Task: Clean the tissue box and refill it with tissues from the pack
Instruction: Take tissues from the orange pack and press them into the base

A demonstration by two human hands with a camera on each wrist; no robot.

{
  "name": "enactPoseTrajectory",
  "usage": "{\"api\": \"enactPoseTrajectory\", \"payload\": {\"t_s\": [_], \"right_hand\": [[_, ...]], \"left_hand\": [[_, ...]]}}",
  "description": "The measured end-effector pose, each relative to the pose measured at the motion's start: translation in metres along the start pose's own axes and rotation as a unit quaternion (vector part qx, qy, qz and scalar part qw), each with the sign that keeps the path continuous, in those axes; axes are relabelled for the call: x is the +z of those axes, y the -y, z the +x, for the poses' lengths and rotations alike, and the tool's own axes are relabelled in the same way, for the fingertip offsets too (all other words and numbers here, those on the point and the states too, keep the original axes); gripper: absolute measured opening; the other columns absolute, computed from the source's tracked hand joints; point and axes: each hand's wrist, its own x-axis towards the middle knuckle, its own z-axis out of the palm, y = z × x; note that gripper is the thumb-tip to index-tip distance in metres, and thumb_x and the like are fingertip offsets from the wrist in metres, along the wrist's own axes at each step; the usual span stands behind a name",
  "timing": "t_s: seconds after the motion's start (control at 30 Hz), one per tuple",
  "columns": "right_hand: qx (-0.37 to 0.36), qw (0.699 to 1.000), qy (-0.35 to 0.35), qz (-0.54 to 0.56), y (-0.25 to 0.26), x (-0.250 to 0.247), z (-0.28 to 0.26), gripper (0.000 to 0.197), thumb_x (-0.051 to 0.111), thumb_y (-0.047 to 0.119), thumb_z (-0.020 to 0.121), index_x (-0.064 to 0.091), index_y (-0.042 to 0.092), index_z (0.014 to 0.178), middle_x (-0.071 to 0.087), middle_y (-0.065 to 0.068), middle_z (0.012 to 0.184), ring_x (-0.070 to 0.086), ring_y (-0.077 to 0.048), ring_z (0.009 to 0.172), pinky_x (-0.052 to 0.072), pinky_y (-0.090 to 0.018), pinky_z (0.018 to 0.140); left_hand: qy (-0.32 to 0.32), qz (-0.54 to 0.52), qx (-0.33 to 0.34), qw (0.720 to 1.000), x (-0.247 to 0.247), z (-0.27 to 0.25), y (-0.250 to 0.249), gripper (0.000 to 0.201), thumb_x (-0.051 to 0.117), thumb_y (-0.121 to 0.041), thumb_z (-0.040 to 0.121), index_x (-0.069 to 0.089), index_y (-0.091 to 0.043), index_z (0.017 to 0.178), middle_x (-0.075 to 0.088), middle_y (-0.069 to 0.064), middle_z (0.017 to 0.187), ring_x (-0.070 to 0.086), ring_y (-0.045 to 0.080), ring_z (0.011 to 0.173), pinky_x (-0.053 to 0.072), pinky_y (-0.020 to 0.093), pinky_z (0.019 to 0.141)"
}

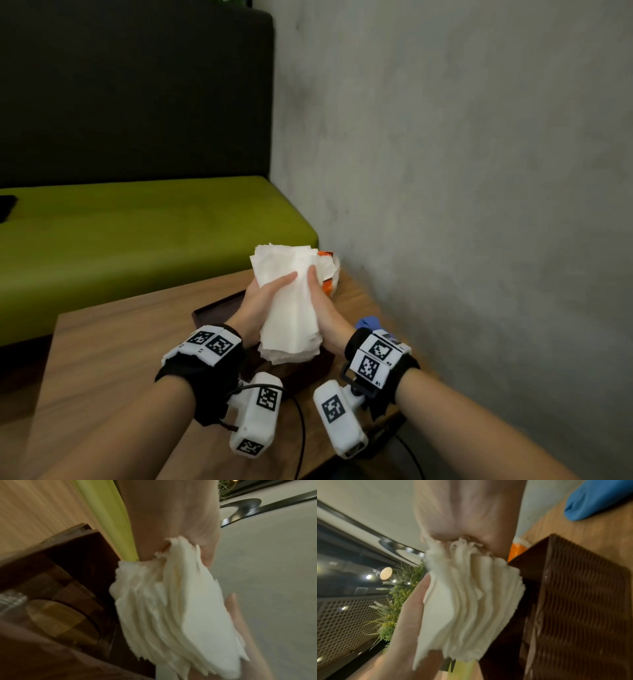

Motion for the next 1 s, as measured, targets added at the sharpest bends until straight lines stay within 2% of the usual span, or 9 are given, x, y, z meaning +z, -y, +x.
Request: {"api": "enactPoseTrajectory", "payload": {"t_s": [0.17,0.23,0.3,0.4,0.5,0.6,0.67,0.8,1.0], "right_hand": [[0.001,0.999,0.001,0.042,-0.003,-0.01,-0.001,0.047,0.024,0.054,0.095,0.049,0.024,0.121,0.06,-0.006,0.121,0.058,-0.019,0.108,0.046,-0.032,0.095],[0.022,0.992,0.019,0.123,-0.005,-0.017,-0.006,0.042,0.029,0.056,0.092,0.057,0.029,0.106,0.065,0.0,0.108,0.06,-0.016,0.1,0.047,-0.039,0.093],[0.031,0.989,0.044,0.141,-0.01,-0.016,-0.01,0.037,0.045,0.049,0.088,0.055,0.026,0.115,0.066,-0.002,0.113,0.061,-0.02,0.104,0.048,-0.047,0.093],[0.005,0.995,0.011,0.101,-0.012,-0.015,-0.007,0.043,0.061,0.016,0.086,0.047,0.01,0.127,0.06,-0.011,0.124,0.058,-0.026,0.112,0.049,-0.044,0.095],[-0.041,0.999,0.008,0.009,-0.005,-0.03,-0.002,0.029,0.054,-0.002,0.085,0.054,0.012,0.11,0.058,-0.012,0.118,0.055,-0.028,0.11,0.045,-0.041,0.096],[-0.076,0.99,0.015,-0.12,-0.003,-0.041,0.001,0.048,0.056,0.017,0.066,0.053,0.017,0.114,0.057,-0.008,0.119,0.053,-0.026,0.112,0.042,-0.04,0.097],[-0.106,0.977,0.005,-0.183,-0.008,-0.039,0.001,0.062,0.058,0.026,0.064,0.049,0.014,0.124,0.056,-0.005,0.125,0.052,-0.023,0.118,0.041,-0.039,0.102],[-0.199,0.942,-0.027,-0.269,-0.016,-0.03,0.0,0.047,0.066,0.017,0.072,0.056,0.009,0.117,0.062,-0.006,0.12,0.056,-0.019,0.112,0.045,-0.031,0.098],[-0.208,0.918,-0.019,-0.338,-0.014,-0.031,0.002,0.039,0.068,0.005,0.078,0.058,0.009,0.115,0.066,-0.01,0.116,0.059,-0.015,0.104,0.042,-0.006,0.077]], "left_hand": [[-0.102,0.0,0.036,0.994,-0.005,0.004,0.006,0.046,0.069,-0.017,0.079,0.053,-0.004,0.121,0.064,0.013,0.115,0.062,0.033,0.106,0.05,0.046,0.093],[-0.155,-0.026,0.07,0.985,-0.007,0.006,0.005,0.048,0.069,-0.02,0.08,0.053,-0.004,0.123,0.063,0.012,0.119,0.061,0.03,0.108,0.05,0.044,0.096],[-0.165,-0.029,0.1,0.981,-0.003,0.003,0.005,0.048,0.067,-0.021,0.082,0.052,-0.004,0.124,0.062,0.011,0.119,0.061,0.027,0.107,0.05,0.04,0.094],[-0.139,-0.053,0.101,0.984,0.001,-0.001,0.004,0.035,0.065,-0.013,0.083,0.054,-0.006,0.115,0.062,0.01,0.113,0.061,0.026,0.102,0.05,0.037,0.088],[-0.112,-0.057,0.094,0.988,-0.022,0.004,-0.002,0.042,0.066,-0.009,0.077,0.053,-0.006,0.117,0.061,0.013,0.116,0.06,0.025,0.096,0.052,0.035,0.075],[0.011,0.139,0.1,0.985,-0.053,0.004,-0.007,0.059,0.068,-0.008,0.072,0.046,-0.017,0.126,0.059,0.008,0.116,0.061,0.019,0.093,0.052,0.034,0.078],[0.097,0.287,0.113,0.946,-0.06,-0.002,-0.008,0.063,0.068,-0.018,0.061,0.048,-0.025,0.12,0.061,-0.001,0.113,0.061,0.016,0.1,0.053,0.032,0.082],[0.049,0.372,0.182,0.909,-0.064,-0.01,0.003,0.052,0.063,-0.027,0.058,0.06,-0.025,0.11,0.065,0.002,0.112,0.06,0.019,0.106,0.051,0.037,0.09],[0.059,0.426,0.202,0.88,-0.066,-0.021,0.015,0.035,0.064,-0.004,0.077,0.052,-0.025,0.103,0.058,-0.016,0.091,0.057,0.013,0.092,0.043,0.014,0.067]]}}
